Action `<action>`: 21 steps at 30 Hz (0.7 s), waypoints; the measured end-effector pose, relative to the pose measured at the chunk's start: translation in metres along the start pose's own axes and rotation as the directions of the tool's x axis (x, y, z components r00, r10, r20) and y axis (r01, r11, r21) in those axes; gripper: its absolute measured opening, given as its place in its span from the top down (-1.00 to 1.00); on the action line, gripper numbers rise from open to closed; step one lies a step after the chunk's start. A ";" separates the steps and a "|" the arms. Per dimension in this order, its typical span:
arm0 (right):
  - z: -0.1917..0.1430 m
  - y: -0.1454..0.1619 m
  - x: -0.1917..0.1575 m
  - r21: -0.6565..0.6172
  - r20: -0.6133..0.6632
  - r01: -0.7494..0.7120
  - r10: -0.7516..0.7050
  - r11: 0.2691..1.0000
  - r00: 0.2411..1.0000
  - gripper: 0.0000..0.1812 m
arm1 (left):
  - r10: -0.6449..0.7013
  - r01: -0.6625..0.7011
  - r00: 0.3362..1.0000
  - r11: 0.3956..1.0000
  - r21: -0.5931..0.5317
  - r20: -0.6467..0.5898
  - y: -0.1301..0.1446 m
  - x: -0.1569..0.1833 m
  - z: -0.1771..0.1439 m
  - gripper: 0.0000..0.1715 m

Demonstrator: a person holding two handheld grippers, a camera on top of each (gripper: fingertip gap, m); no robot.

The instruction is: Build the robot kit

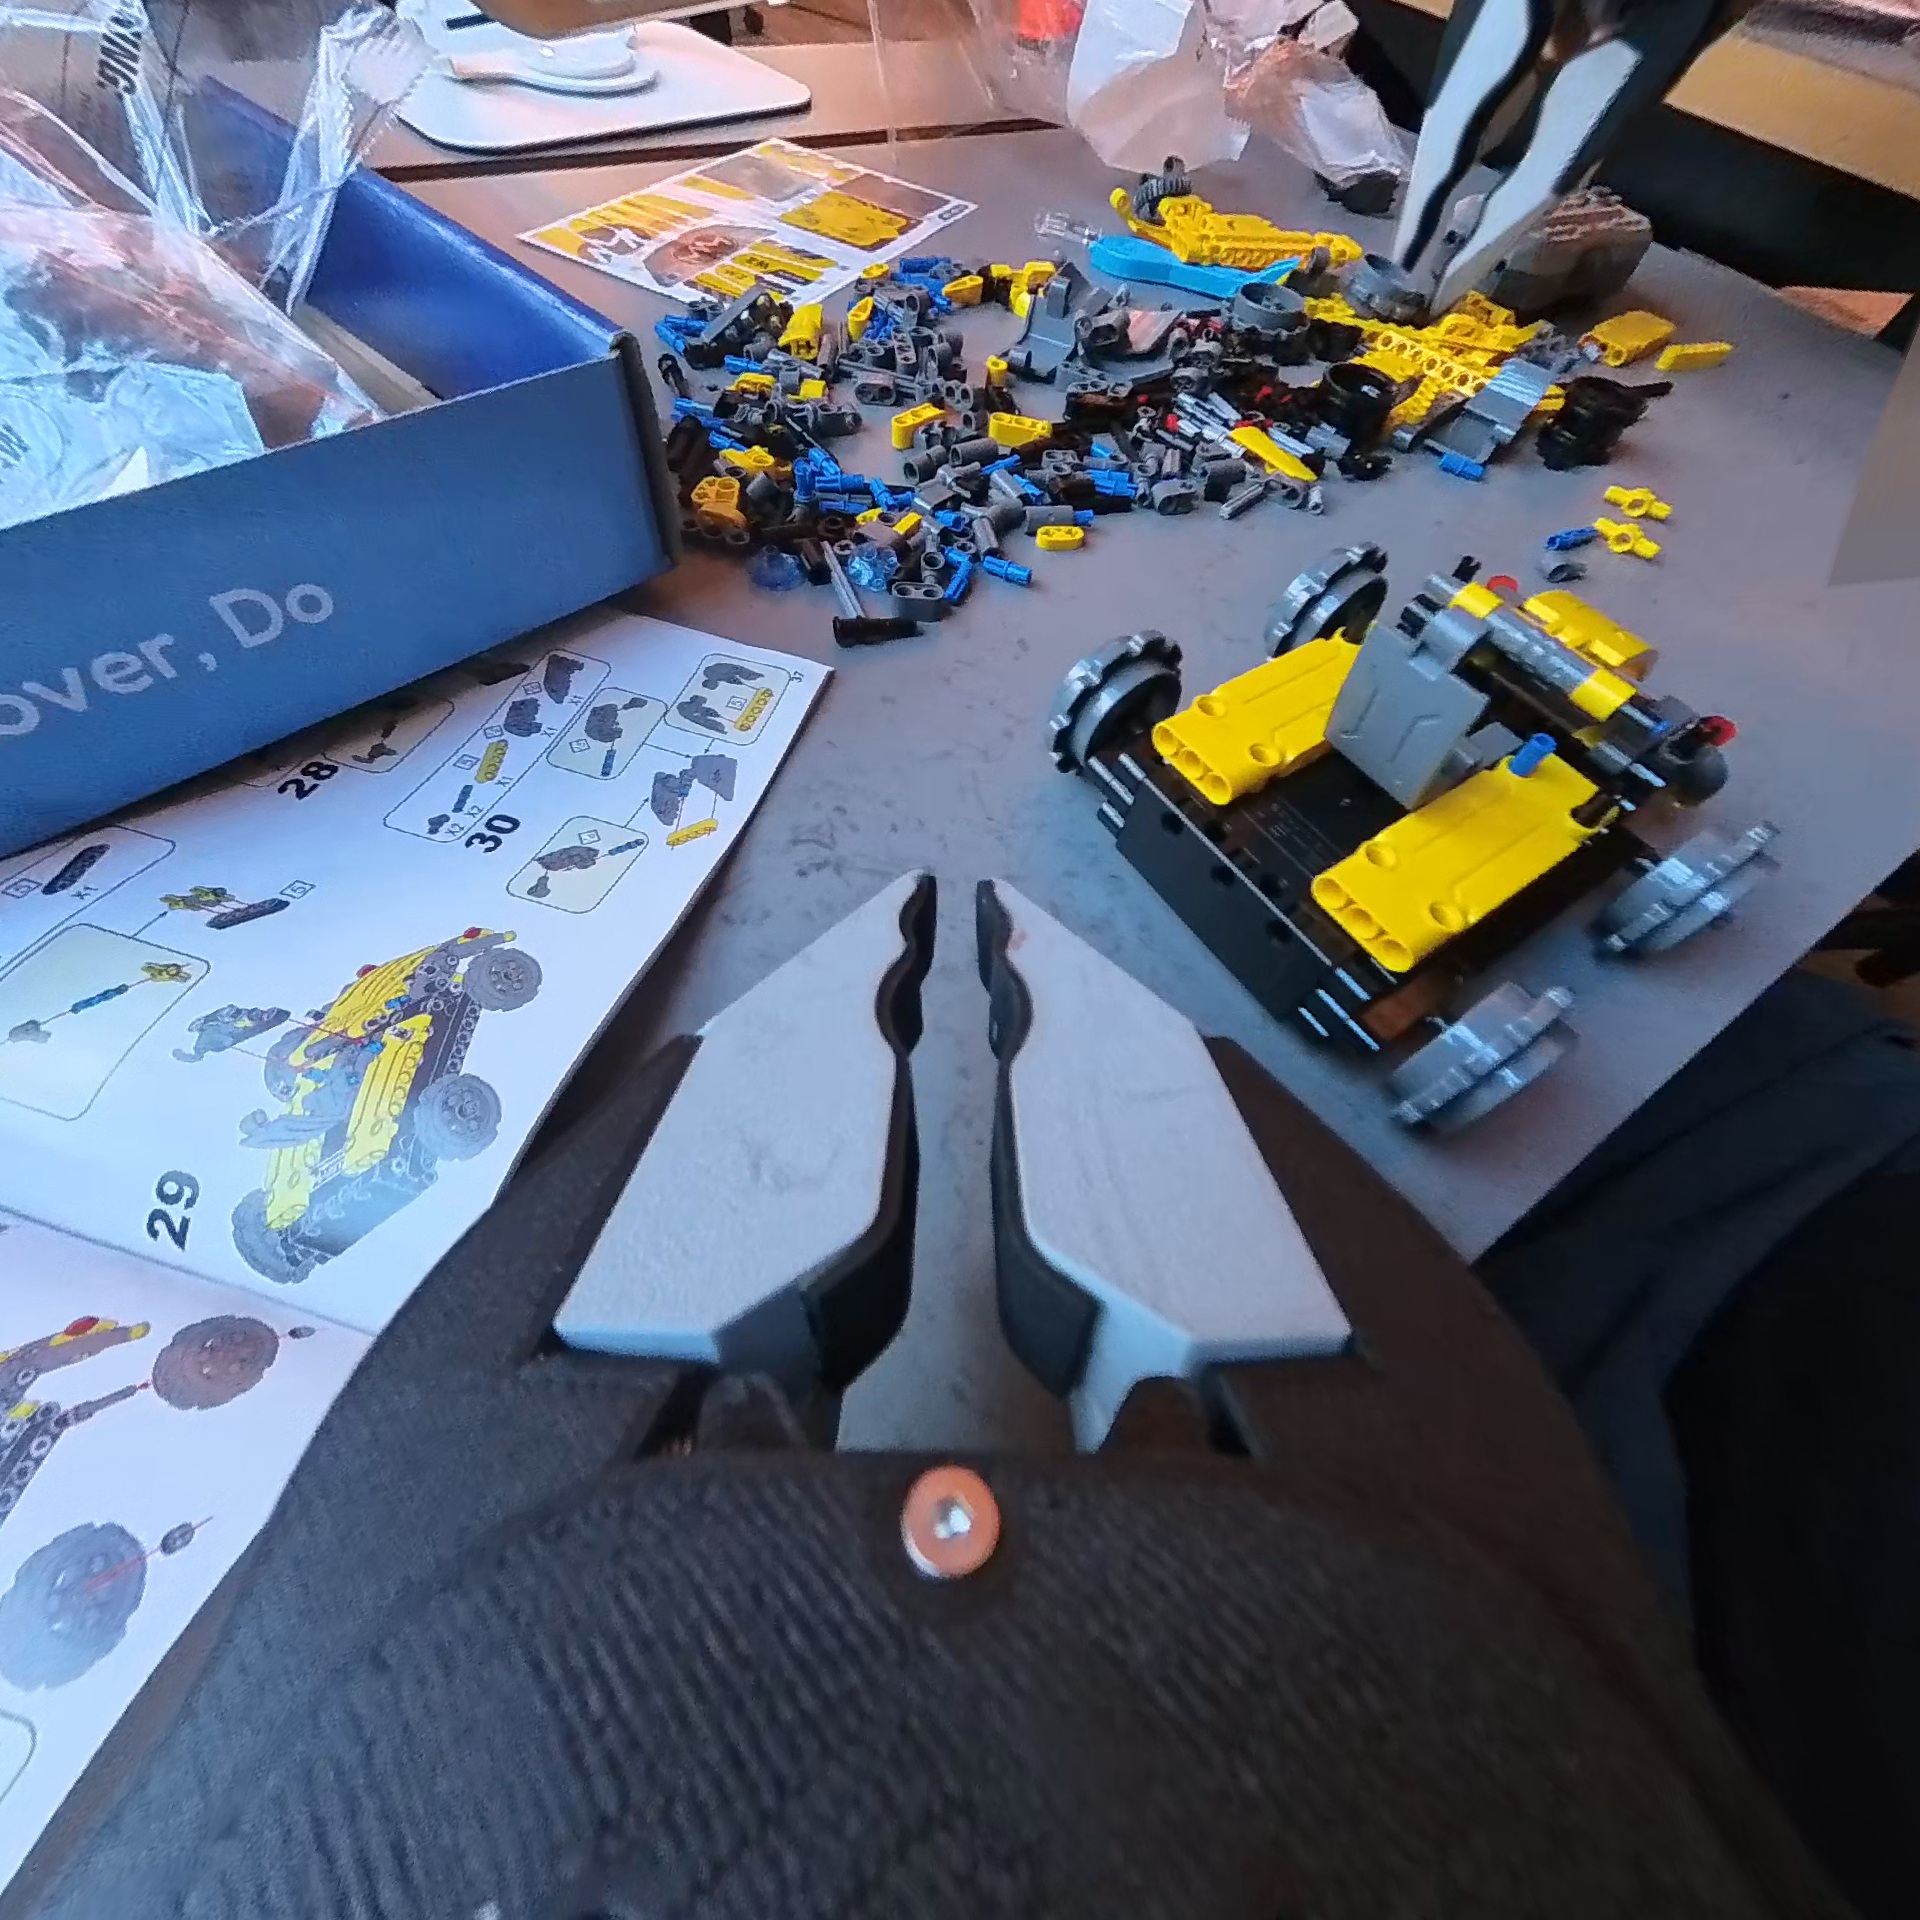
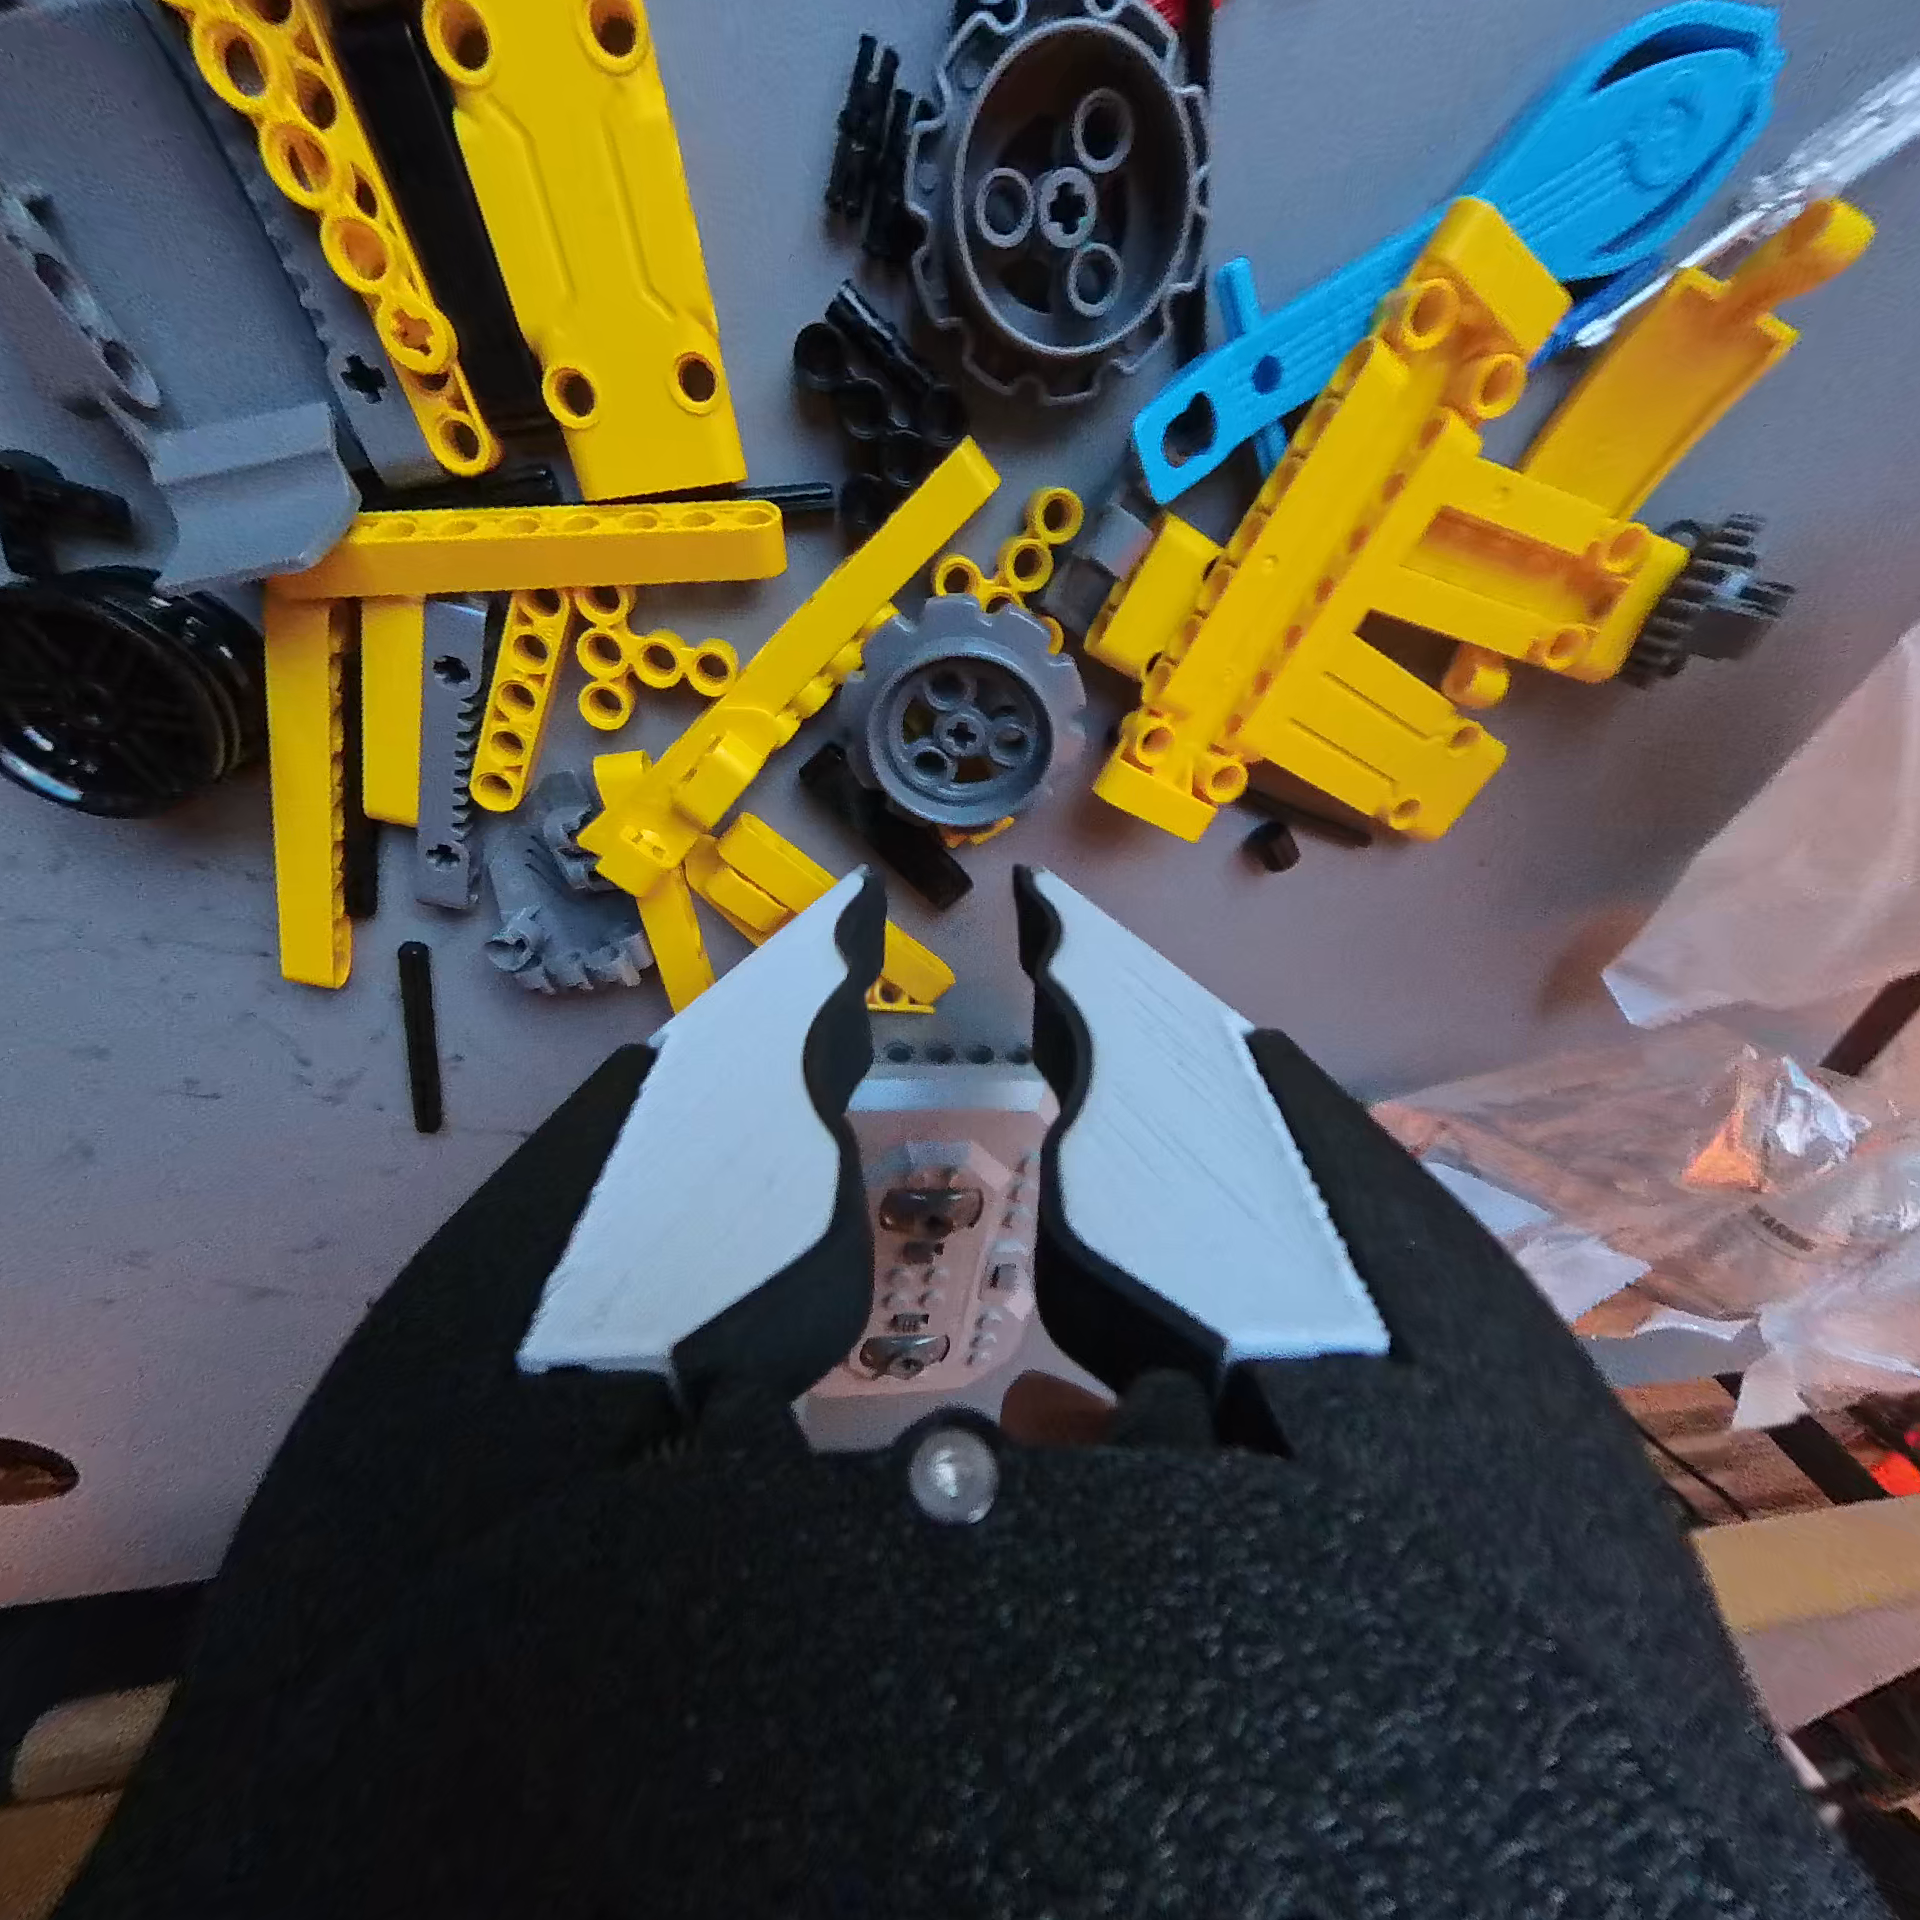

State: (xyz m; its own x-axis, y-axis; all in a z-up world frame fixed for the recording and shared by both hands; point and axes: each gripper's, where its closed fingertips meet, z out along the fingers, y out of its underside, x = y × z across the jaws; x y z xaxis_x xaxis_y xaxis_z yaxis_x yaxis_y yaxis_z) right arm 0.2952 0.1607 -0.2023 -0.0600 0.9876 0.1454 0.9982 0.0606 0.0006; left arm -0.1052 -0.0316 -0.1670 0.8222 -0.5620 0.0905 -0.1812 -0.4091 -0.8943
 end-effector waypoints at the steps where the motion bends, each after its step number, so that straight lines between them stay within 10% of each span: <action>1: 0.003 0.001 -0.001 -0.013 0.002 0.007 -0.007 1.000 1.000 0.74 | -0.001 0.001 1.000 1.000 -0.002 -0.001 0.000 0.000 0.000 0.95; 13: -0.056 0.000 -0.023 0.035 -0.052 -0.104 0.106 0.994 0.993 0.92 | 0.016 -0.016 1.000 1.000 0.027 -0.011 -0.002 0.003 -0.003 0.97; 21: -0.086 -0.031 -0.117 0.251 -0.016 -0.150 0.159 0.956 0.987 0.92 | 0.017 -0.017 1.000 0.999 0.031 -0.008 -0.003 0.002 -0.003 0.97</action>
State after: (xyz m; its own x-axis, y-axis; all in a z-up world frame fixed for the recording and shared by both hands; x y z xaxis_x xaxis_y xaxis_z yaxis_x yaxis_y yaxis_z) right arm 0.2717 0.0305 -0.1343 0.0994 0.9821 0.1598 0.9615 -0.0535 -0.2695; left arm -0.1043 -0.0340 -0.1633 0.8144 -0.5749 0.0787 -0.1784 -0.3772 -0.9088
